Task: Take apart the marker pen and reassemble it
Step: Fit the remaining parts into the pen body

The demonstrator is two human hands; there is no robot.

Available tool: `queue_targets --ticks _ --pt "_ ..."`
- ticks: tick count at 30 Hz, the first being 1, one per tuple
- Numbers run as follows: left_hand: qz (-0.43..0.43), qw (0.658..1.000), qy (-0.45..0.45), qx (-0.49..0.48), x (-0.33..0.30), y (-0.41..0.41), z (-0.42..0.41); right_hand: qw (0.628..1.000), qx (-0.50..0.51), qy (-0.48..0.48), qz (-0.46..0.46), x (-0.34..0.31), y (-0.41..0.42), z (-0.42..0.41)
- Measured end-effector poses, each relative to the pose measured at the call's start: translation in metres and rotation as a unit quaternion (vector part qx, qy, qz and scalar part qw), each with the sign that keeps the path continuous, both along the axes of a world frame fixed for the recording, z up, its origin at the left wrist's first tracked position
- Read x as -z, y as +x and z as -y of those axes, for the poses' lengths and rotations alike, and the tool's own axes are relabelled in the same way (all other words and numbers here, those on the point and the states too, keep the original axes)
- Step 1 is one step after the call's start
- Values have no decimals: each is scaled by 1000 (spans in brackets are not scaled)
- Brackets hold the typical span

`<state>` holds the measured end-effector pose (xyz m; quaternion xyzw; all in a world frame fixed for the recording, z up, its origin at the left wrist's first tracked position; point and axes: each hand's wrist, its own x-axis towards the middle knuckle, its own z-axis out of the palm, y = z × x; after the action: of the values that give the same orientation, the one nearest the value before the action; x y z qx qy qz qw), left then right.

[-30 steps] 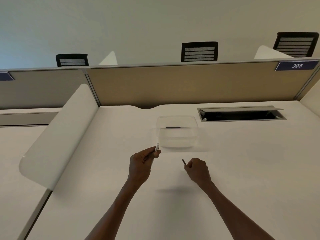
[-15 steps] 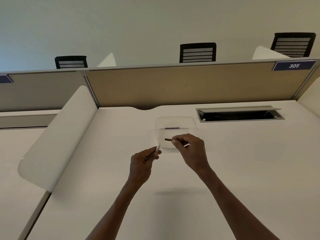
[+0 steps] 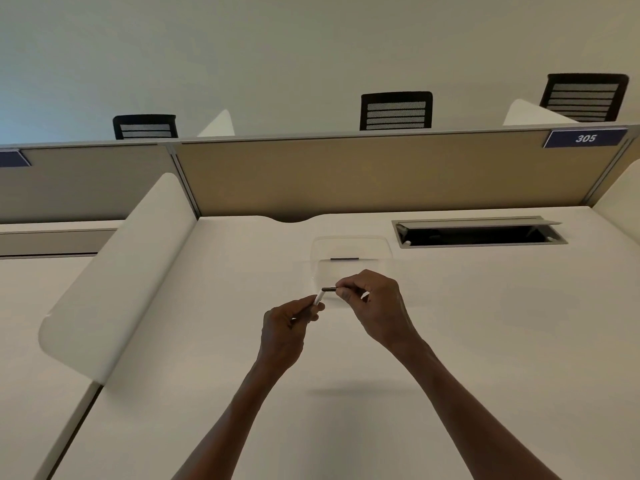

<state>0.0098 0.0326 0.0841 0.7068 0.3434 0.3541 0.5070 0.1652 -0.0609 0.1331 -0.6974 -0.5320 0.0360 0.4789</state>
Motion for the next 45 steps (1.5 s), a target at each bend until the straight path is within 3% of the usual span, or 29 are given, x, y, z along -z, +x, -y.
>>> queue_targets --ticks 9,20,30,34,36,37,40,42,45 --pt "-20 998 50 30 3 -2 1 984 -63 -55 156 -11 8 0" --pt "-48 992 100 52 4 -5 0 967 -107 -112 202 4 -2 1" --pt "-20 986 95 -139 -5 2 9 987 -20 -43 155 8 -15 -4" --pt "-16 978 -2 -207 -8 7 18 989 9 -11 149 13 -15 -7" --pt "-6 977 -124 -171 -8 9 17 989 6 5 147 16 -15 -8" --pt "37 967 -217 -131 -10 11 16 989 -2 10 148 17 -15 -8" --pt "198 882 -426 -47 -15 15 16 987 -32 12 155 20 -16 -6" --pt "242 851 -463 -50 -17 16 14 987 -35 16 155 22 -15 -5" --pt "245 852 -458 -62 -17 16 11 977 -24 5 213 25 -9 -5"
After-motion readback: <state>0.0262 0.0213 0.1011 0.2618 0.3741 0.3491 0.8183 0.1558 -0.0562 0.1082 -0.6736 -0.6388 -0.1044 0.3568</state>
